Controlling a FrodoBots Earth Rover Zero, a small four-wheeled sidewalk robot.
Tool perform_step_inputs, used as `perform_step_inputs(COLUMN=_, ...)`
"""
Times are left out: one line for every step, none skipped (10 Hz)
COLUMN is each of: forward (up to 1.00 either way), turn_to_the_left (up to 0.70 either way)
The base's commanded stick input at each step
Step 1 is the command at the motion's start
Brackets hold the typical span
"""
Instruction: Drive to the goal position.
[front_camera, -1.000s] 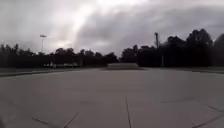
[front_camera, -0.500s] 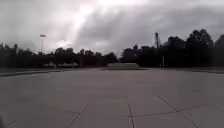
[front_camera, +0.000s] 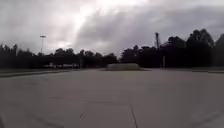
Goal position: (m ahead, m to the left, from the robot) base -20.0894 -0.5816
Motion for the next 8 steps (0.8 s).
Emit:
perform_step_inputs(forward=0.70, turn_to_the_left=0.00)
perform_step_inputs(forward=0.70, turn_to_the_left=0.00)
perform_step_inputs(forward=0.70, turn_to_the_left=0.00)
perform_step_inputs(forward=0.70, turn_to_the_left=0.00)
perform_step_inputs(forward=0.70, turn_to_the_left=0.00)
perform_step_inputs(forward=0.70, turn_to_the_left=0.00)
perform_step_inputs(forward=0.70, turn_to_the_left=0.00)
perform_step_inputs(forward=0.70, turn_to_the_left=0.00)
